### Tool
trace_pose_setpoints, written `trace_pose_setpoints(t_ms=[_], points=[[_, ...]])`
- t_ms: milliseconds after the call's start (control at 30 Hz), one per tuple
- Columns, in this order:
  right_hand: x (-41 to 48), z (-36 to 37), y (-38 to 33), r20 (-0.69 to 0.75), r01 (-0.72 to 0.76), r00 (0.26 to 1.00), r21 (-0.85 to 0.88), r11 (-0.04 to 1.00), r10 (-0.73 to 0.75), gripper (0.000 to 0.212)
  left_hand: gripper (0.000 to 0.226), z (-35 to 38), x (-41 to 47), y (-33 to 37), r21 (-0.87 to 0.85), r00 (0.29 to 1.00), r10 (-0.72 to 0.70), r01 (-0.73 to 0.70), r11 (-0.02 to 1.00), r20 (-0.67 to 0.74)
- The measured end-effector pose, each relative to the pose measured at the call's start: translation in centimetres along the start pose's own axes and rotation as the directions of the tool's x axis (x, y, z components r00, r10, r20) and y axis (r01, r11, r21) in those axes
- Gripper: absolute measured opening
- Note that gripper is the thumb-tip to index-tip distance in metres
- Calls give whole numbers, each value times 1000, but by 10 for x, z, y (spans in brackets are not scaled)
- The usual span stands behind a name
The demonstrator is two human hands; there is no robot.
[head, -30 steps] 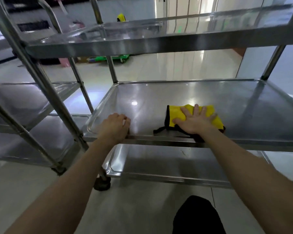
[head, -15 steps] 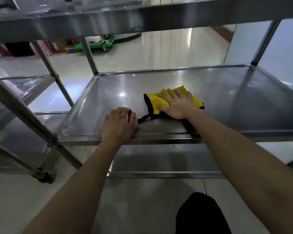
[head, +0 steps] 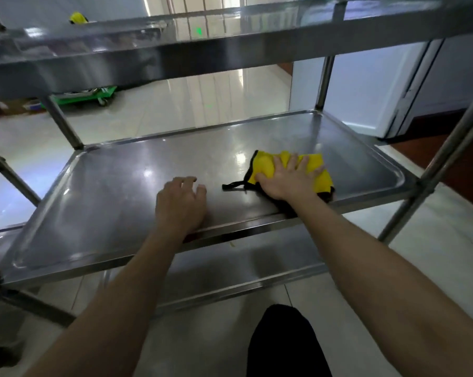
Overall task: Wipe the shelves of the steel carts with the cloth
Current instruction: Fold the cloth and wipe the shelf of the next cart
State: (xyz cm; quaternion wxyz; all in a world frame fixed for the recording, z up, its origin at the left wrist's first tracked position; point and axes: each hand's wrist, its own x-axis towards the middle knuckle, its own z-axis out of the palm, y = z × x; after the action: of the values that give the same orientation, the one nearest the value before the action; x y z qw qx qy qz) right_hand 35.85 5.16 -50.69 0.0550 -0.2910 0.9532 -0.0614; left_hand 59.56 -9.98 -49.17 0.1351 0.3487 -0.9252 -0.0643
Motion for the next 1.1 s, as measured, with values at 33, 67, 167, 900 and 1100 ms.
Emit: trace_pose_setpoints(t_ms=[33,67,167,900,1100], points=[[2,2,-14,13,49,999,-6,999,-49,100,56,7,0,10,9,1000,19,-19,1000,-3],[5,3,-25,24,100,995,-14,995,-100,98,50,14,-2,15,19,999,23,-22,1000,-28],[26,2,-52,34,205,978,-42,978,-204,93,43,24,-8,16,39,996,6,-3,999,-89],[50,-28,117,0,-138,990,15,990,138,88,47,30,-3,19,18,988,-5,8,1000,-155],[-37,6,-18,70,366,929,-17,930,-364,81,50,21,-7,26,31,992,-29,33,999,-126]])
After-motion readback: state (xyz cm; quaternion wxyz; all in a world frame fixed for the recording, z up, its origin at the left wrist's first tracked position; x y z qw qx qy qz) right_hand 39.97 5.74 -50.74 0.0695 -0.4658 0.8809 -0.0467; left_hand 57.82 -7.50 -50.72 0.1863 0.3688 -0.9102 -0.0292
